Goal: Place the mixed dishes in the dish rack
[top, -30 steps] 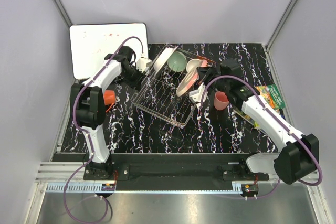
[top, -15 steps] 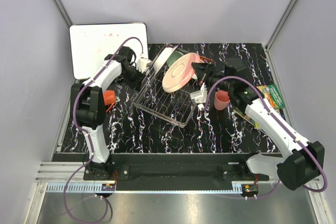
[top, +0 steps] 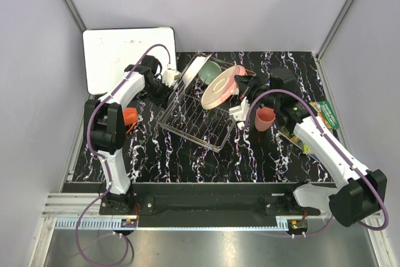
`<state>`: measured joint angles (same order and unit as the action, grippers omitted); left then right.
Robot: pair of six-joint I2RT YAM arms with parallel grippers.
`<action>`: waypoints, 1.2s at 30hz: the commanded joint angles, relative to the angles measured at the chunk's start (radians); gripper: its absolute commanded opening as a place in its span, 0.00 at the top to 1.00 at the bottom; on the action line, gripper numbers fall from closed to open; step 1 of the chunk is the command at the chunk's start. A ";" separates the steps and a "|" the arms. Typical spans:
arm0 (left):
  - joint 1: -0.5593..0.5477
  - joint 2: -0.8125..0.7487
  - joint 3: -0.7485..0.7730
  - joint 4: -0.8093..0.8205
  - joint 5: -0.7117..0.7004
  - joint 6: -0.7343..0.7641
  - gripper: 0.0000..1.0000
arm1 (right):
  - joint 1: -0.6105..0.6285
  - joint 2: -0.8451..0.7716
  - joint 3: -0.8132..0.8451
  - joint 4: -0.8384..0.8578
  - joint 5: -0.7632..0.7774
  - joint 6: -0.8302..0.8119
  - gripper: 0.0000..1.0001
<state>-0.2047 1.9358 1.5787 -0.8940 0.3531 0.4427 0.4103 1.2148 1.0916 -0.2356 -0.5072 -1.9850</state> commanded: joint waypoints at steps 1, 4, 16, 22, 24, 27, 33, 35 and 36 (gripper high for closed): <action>-0.015 -0.044 -0.008 -0.008 0.018 0.002 0.78 | -0.002 -0.043 0.030 0.170 -0.001 -0.031 1.00; -0.013 -0.043 0.001 -0.011 0.021 -0.005 0.78 | -0.002 -0.032 0.039 0.165 0.002 -0.034 1.00; -0.010 -0.043 0.015 -0.028 0.004 0.010 0.78 | -0.001 -0.006 -0.029 0.271 0.015 0.066 1.00; -0.010 -0.023 0.030 -0.031 0.021 -0.006 0.78 | -0.002 0.000 -0.033 0.303 0.033 0.104 1.00; -0.010 -0.018 0.038 -0.036 0.020 -0.007 0.78 | -0.002 0.008 -0.041 0.331 0.022 0.114 1.00; -0.010 -0.024 0.035 -0.039 0.014 -0.002 0.78 | -0.002 0.012 -0.056 0.331 0.032 0.121 1.00; -0.009 -0.018 0.027 -0.039 0.018 -0.002 0.78 | -0.004 0.000 -0.096 0.375 0.045 0.173 1.00; -0.009 -0.014 0.032 -0.039 0.018 -0.004 0.78 | -0.002 -0.008 -0.105 0.381 0.047 0.184 1.00; -0.010 -0.012 0.033 -0.039 0.017 -0.002 0.78 | -0.002 -0.011 -0.108 0.383 0.045 0.186 1.00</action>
<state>-0.2050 1.9347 1.5814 -0.8989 0.3496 0.4427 0.4103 1.2461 0.9634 -0.0647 -0.4545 -1.8313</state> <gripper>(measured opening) 0.223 0.077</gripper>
